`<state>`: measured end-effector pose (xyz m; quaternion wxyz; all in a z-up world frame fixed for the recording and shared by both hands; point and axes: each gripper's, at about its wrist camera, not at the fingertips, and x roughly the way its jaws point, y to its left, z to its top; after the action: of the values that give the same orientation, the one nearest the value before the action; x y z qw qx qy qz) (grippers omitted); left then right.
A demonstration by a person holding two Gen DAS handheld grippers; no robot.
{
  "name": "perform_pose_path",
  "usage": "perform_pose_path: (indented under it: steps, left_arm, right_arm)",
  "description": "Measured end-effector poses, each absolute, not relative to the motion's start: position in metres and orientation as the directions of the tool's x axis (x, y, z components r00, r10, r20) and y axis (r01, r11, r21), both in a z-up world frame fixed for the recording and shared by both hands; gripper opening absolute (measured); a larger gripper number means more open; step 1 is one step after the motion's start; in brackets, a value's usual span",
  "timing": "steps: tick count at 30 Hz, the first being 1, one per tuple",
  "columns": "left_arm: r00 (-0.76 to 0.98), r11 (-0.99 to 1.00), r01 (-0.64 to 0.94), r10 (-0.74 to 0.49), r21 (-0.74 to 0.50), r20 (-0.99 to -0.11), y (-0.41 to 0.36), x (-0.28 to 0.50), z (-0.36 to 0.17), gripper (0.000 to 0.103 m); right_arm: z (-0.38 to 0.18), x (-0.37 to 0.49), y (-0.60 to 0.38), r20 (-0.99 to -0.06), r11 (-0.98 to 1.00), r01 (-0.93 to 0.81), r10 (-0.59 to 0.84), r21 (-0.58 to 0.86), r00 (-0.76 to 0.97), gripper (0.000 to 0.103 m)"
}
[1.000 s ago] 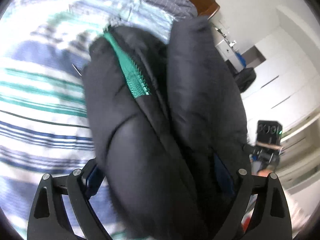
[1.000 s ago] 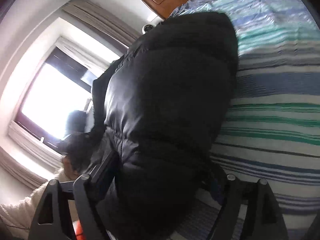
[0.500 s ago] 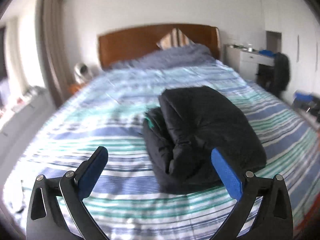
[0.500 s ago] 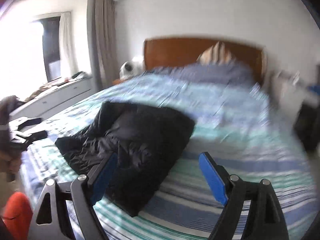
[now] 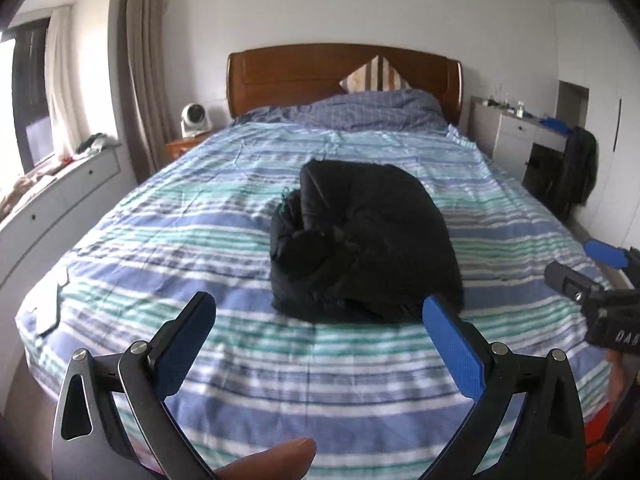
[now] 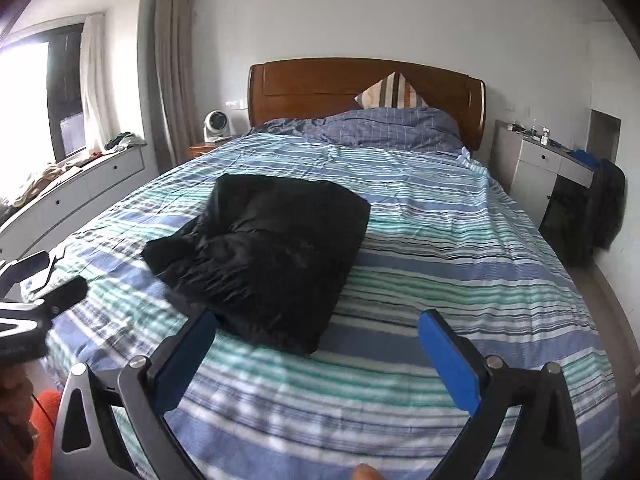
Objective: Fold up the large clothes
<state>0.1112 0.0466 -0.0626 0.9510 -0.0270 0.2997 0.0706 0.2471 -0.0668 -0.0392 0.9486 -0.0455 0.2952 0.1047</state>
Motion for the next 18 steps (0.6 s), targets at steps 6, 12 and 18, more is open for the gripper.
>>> perform_pose_path:
  steps: [6,12,18]
  left_arm:
    - [0.783,0.984,-0.178,0.141,-0.001,-0.606,0.035,0.094,-0.061,0.103]
    - [0.772,0.978,-0.208,0.181,0.026,-0.609,0.033,0.084,-0.057,0.103]
    - [0.768,0.973,-0.230,0.198,0.027,-0.609,0.035,0.078,-0.054,0.103]
  right_arm:
    - [-0.040,0.233,-0.070,-0.612,0.980,-0.200,0.158,-0.001,0.775,0.103]
    - [-0.040,0.220,-0.060,-0.622,0.978,-0.203,0.133,-0.042,0.772,0.103]
    - [-0.039,0.207,-0.045,-0.626,0.970,-0.233,0.142,-0.065,0.767,0.103]
